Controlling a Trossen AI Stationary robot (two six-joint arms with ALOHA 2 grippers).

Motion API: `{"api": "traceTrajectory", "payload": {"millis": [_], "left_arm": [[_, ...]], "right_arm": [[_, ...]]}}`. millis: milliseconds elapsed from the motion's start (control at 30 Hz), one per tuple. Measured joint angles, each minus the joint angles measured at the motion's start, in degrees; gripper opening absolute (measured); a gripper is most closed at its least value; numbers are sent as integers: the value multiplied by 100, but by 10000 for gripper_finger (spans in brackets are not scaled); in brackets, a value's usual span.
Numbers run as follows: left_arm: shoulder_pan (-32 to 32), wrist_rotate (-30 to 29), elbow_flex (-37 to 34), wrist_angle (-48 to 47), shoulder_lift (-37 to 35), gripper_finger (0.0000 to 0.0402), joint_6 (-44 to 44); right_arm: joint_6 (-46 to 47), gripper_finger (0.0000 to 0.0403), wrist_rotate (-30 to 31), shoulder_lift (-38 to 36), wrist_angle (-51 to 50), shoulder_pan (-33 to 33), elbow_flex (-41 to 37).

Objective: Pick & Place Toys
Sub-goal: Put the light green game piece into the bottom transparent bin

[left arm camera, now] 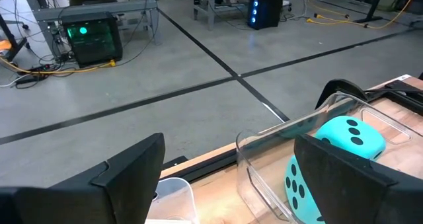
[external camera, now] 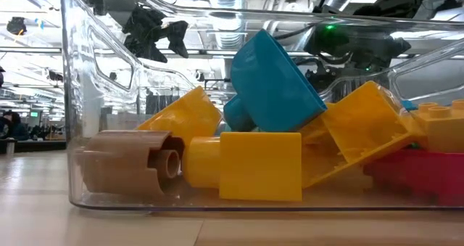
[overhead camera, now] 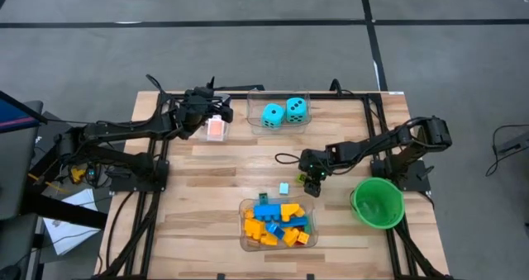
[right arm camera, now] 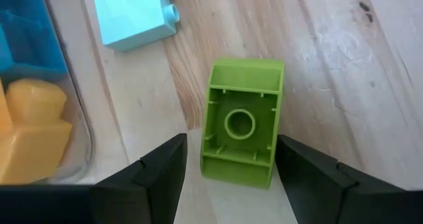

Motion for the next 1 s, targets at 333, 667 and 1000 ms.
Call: {"api": "traceTrajectory", "payload": {"millis": [333, 667, 1000], "left_arm": [[0, 1, 0, 0, 0, 331, -1], [2, 0, 0, 0, 0, 331, -2], [2, 2, 0, -7, 0, 331, 0]], "right_arm": [[-385, 177, 233, 0, -13, 79, -7], [-430, 135, 225, -9, 48, 73, -4], [-527, 135, 917, -822, -435, -48, -11]]}}
